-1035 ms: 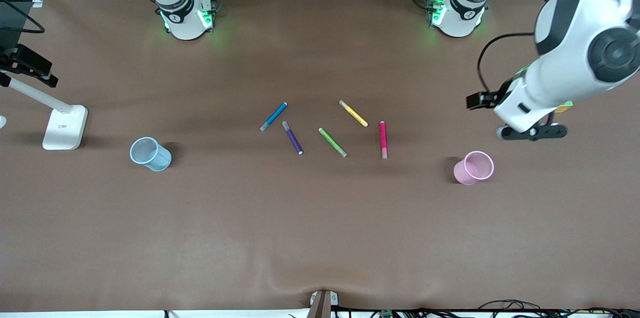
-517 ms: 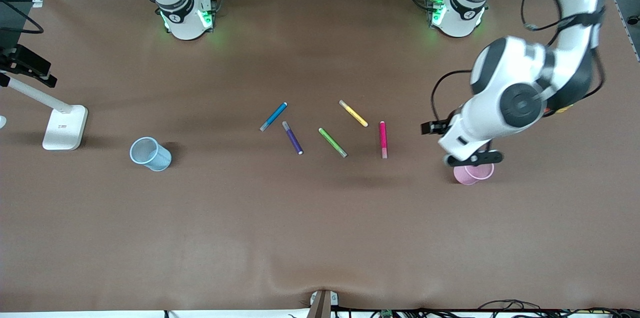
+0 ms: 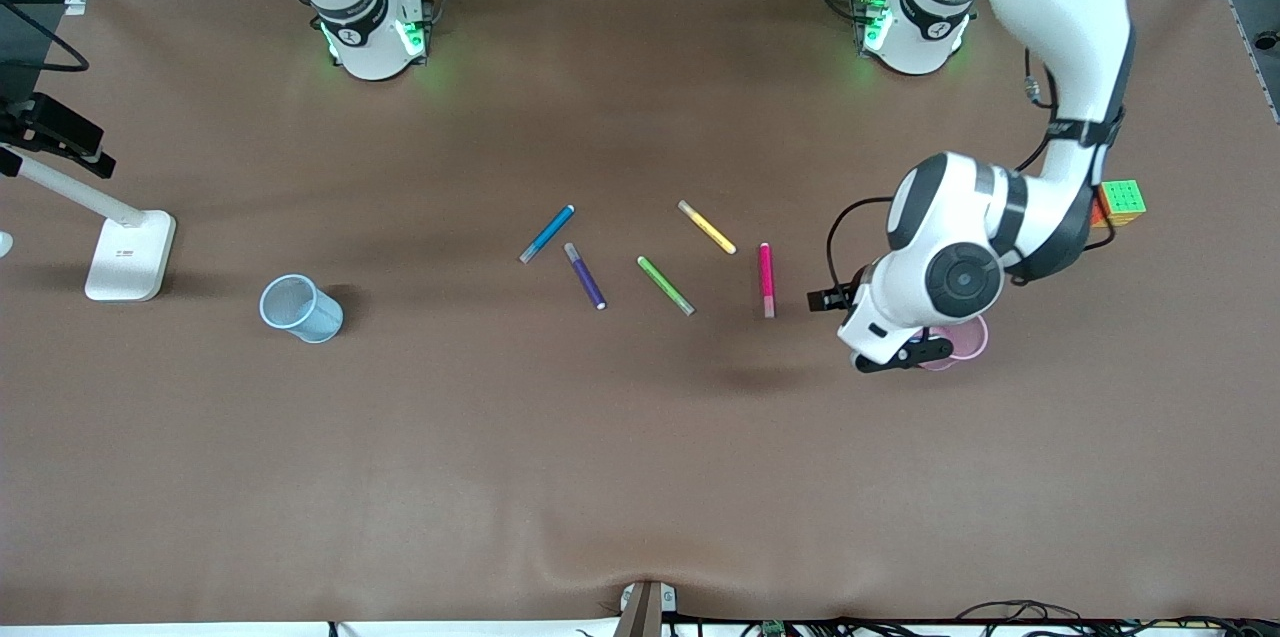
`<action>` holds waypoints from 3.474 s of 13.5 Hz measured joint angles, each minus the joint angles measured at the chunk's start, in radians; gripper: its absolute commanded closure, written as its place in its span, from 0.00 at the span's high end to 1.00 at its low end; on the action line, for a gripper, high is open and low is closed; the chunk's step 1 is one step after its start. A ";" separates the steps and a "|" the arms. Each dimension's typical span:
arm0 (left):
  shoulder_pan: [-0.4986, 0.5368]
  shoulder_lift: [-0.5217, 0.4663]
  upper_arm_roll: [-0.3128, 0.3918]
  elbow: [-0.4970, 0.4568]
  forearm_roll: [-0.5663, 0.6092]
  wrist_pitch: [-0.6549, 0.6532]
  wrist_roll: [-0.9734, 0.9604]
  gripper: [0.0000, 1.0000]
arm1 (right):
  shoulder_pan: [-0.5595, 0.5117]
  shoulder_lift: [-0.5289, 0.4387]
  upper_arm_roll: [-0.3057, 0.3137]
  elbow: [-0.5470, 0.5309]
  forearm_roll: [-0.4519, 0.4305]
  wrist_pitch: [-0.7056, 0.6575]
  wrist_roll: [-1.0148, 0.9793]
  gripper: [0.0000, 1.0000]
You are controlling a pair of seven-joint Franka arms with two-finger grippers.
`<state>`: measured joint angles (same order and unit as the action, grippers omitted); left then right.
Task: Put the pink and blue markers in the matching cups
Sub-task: 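Move the left gripper over the pink marker and lower it, then close the left gripper on the pink marker and lift it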
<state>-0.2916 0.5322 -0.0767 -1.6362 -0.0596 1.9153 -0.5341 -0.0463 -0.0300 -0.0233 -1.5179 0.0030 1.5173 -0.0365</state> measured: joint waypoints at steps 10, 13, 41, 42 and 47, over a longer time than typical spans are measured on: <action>-0.086 0.139 -0.004 0.003 -0.061 0.090 -0.020 0.72 | -0.044 0.019 0.000 0.000 0.000 0.053 0.000 1.00; -0.101 0.162 -0.004 0.008 -0.101 0.105 -0.021 0.62 | -0.044 0.021 0.001 0.000 0.000 0.054 0.000 1.00; -0.037 0.070 0.015 0.156 -0.071 0.040 -0.023 0.00 | -0.042 0.023 0.009 0.000 0.001 0.050 0.000 1.00; -0.032 0.053 0.015 0.157 -0.059 0.035 -0.023 0.00 | -0.042 0.025 0.009 0.000 0.001 0.050 0.000 1.00; 0.000 -0.028 0.016 0.159 0.027 0.027 -0.003 0.00 | -0.043 0.080 0.006 -0.001 -0.001 0.051 0.000 1.00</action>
<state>-0.2915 0.5039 -0.0610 -1.4772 -0.0331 1.9427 -0.5376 -0.0891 0.0498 -0.0171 -1.5192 0.0023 1.5682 -0.0367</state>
